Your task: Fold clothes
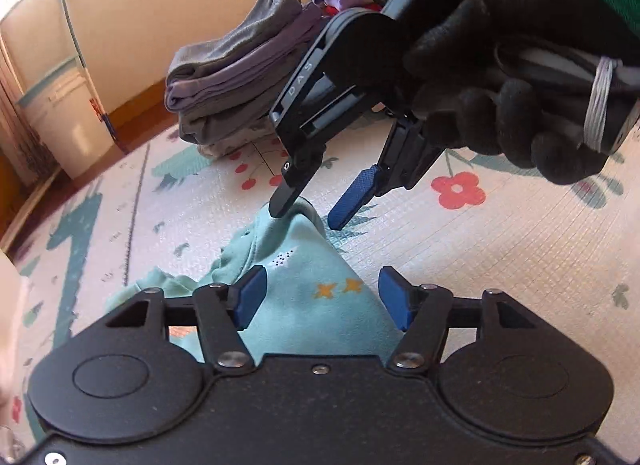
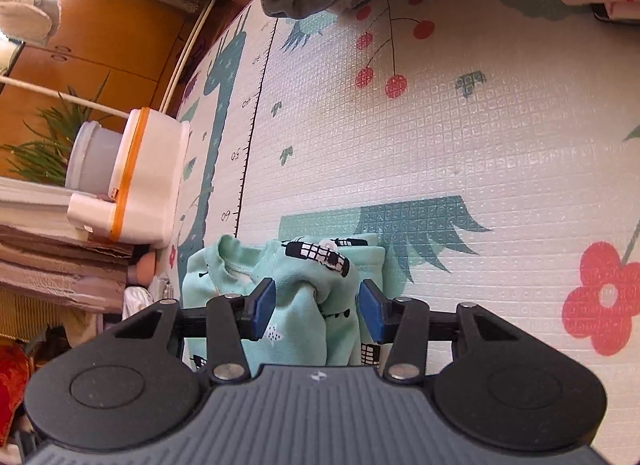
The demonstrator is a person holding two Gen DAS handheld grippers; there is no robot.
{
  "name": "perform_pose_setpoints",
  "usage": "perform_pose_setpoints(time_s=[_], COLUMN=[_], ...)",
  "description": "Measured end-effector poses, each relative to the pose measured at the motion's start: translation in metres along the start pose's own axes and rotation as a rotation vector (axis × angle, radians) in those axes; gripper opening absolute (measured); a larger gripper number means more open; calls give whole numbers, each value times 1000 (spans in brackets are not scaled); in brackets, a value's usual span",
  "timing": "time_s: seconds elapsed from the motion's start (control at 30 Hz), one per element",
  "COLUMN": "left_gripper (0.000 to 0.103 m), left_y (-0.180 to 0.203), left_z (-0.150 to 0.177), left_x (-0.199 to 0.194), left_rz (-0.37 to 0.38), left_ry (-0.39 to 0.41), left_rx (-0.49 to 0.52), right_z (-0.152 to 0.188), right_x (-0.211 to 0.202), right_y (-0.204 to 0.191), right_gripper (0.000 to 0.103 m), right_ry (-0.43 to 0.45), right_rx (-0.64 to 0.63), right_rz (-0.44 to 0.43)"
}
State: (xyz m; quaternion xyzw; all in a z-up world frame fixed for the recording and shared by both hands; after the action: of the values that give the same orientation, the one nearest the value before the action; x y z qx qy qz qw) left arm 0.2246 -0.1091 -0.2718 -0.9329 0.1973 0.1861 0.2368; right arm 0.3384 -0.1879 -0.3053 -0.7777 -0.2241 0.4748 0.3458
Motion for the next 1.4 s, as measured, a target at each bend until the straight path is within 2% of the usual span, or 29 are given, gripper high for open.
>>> perform_pose_setpoints(time_s=[0.07,0.1,0.13,0.17,0.2,0.23,0.4,0.6,0.73,0.8,0.87,1.27,1.37,1.4], left_gripper=[63,59,45,36,20,14,7,5,4,3,3,2,7,17], left_y=[2,3,4,5,5,5,6,12,16,16,15,18,14,11], left_z=[4,6,8,11,13,15,15,13,11,12,12,14,11,9], left_x=[5,8,12,16,19,21,21,13,9,7,7,6,4,2], left_rz=[-34,-43,-39,-37,-35,-36,-15,-1,16,22,24,21,36,46], left_ry=[-4,-11,-25,-39,-54,-63,-56,-32,-17,-13,-14,-8,-7,-2], left_rx=[30,44,59,70,76,81,79,99,108,107,99,104,95,85], right_z=[0,0,1,1,1,1,-3,-3,-5,-6,-8,-10,-9,-9], right_x=[2,3,4,5,6,6,7,14,21,23,25,28,29,28], right_y=[3,5,6,7,7,7,7,3,1,-2,-5,4,4,1], right_gripper=[48,48,48,48,48,48,47,47,47,27,23,20,21,23], right_ry=[-3,-4,-6,-7,-14,-16,-8,-17,-17,-10,-3,14,16,14], right_rx=[39,59,78,97,106,111,140,152,130,73,17,57,37,21], right_rz=[-16,-24,-32,-41,-52,-54,-74,-74,-43,-29,-15,-30,-16,-20])
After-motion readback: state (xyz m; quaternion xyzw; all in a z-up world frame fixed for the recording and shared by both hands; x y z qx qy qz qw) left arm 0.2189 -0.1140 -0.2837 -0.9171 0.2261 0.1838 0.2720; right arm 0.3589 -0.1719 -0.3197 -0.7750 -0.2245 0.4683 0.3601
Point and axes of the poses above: each gripper's, at about its wrist camera, not at the fingertips, and x roughly the way its jaws point, y to its right, z to its underside, the point moved 8 cm from there along x, roughly the way its jaws point, and after that the axes turned 12 degrees about y, right-handed, at the moved point
